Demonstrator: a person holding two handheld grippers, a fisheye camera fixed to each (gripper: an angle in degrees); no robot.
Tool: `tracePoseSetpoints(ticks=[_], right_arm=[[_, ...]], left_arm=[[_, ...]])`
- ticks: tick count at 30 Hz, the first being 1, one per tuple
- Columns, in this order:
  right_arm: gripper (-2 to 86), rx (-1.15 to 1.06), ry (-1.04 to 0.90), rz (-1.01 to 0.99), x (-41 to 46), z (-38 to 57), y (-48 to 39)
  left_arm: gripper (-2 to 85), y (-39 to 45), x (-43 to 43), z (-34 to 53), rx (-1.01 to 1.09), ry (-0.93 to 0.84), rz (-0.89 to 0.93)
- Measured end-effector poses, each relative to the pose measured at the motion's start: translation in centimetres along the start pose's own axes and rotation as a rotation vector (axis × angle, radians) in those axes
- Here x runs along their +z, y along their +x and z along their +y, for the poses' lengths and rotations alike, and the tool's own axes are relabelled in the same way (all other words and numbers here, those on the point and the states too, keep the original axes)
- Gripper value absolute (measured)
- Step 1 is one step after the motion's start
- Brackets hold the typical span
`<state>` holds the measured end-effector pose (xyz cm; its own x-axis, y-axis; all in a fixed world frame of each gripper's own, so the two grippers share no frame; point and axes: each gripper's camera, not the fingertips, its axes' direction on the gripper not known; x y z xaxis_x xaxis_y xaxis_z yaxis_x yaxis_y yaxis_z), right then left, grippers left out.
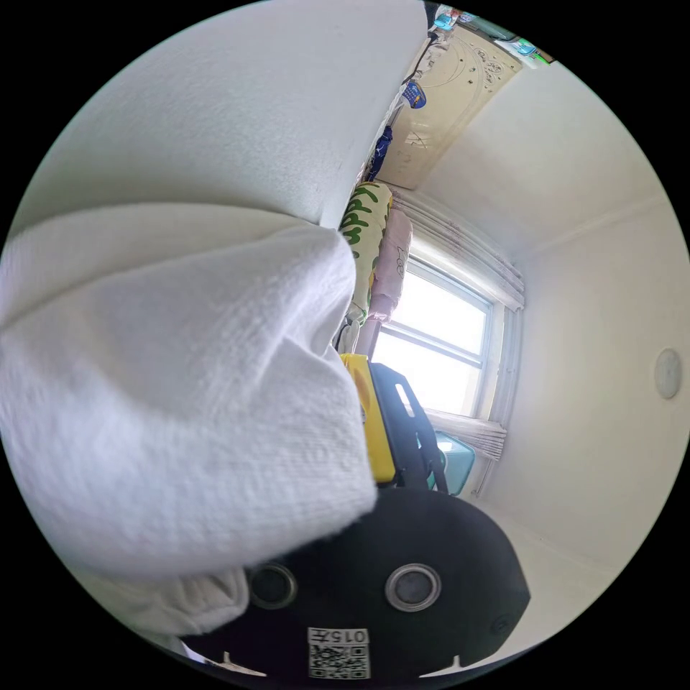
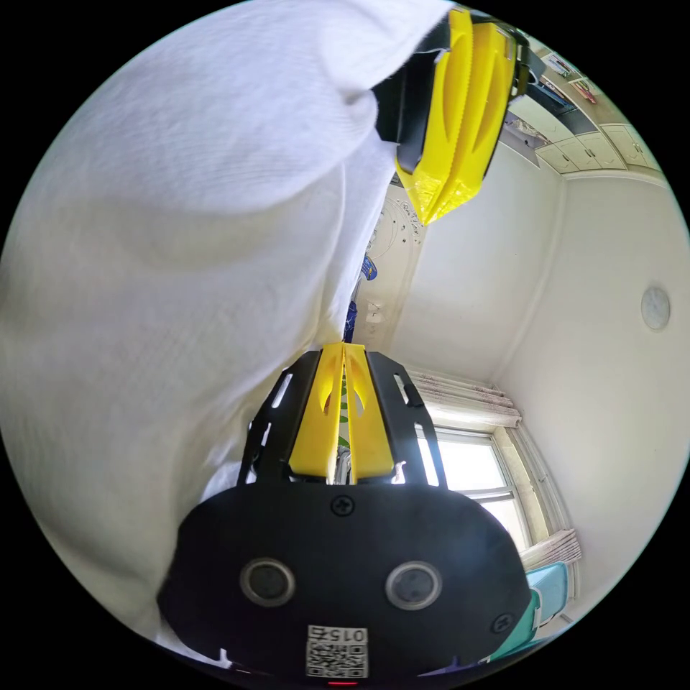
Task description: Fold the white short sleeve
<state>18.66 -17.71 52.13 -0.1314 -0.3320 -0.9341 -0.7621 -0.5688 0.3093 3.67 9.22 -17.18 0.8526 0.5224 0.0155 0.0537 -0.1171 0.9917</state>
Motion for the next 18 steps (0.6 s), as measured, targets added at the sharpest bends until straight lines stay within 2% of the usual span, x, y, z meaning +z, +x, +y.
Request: tracePoseSetpoints(ticks=[18], right_arm=[[-1.0,0.004,0.001,-0.001,-2.7,-4.5,2.2]], left_arm=[[16.3,-2.4,-1.0,-4.3,0.002,-0.001,0.0]])
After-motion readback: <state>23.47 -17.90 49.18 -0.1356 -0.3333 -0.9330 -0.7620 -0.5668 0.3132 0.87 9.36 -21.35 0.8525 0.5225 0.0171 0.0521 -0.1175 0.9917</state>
